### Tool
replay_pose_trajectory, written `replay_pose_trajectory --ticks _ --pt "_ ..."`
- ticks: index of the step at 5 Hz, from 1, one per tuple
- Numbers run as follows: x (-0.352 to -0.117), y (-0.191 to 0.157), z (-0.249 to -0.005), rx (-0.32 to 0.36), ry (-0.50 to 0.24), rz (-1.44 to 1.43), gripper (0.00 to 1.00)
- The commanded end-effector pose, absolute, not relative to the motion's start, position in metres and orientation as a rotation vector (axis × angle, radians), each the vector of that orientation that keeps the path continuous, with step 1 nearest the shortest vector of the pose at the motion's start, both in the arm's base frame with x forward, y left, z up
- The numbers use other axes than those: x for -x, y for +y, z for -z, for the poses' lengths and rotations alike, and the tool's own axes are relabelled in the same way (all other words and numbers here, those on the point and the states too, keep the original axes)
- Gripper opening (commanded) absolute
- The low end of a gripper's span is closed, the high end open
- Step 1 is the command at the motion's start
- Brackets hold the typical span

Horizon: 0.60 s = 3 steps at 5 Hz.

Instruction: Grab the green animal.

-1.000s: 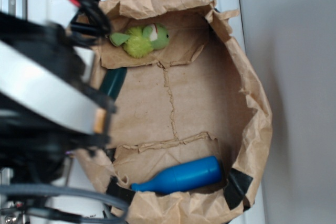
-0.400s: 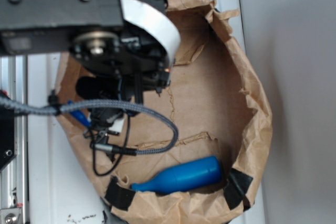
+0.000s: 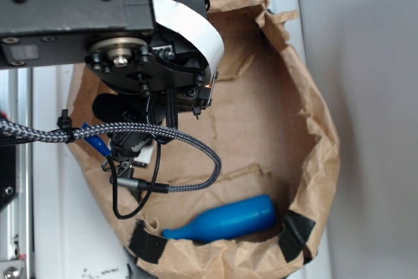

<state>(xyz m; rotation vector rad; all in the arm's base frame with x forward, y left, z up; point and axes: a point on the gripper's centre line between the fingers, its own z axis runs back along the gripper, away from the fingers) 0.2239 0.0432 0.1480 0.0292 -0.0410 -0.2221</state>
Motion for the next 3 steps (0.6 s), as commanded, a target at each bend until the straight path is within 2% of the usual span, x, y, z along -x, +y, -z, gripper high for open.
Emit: replay_pose_trajectory --ticks 1,2,3 --pt "-0.226 0.045 -0.155 -0.041 -0.069 0.207 1.0" --pt "-0.226 0.045 -0.155 -0.041 -0.069 0.207 1.0" --pt "-0.276 0.05 -0.136 -0.003 -0.074 0.119 1.0"
